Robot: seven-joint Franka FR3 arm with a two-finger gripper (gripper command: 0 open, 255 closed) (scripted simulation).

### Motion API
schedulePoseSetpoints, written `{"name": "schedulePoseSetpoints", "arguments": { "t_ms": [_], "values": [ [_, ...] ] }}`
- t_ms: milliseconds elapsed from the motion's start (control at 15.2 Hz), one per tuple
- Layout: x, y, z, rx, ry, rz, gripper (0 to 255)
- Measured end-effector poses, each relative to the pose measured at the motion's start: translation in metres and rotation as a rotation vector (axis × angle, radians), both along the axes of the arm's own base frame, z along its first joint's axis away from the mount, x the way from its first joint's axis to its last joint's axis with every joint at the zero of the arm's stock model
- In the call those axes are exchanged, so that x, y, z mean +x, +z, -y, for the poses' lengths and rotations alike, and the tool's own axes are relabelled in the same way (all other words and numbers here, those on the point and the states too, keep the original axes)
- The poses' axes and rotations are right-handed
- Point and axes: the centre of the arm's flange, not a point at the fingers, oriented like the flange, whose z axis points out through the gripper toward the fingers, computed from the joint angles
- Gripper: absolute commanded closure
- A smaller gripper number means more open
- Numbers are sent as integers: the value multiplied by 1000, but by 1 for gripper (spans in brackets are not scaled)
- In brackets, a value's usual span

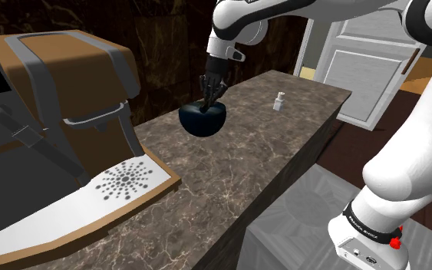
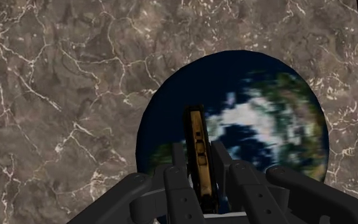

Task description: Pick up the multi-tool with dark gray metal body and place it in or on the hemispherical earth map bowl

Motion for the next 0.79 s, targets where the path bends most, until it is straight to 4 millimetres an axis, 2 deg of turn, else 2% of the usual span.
{"name": "schedulePoseSetpoints", "arguments": {
  "t_ms": [264,330,726,792],
  "values": [
    [0,0,0,0,0,0,255],
    [0,0,0,0,0,0,0],
    [0,0,0,0,0,0,0],
    [0,6,2,0,0,1,0]
  ]
}}
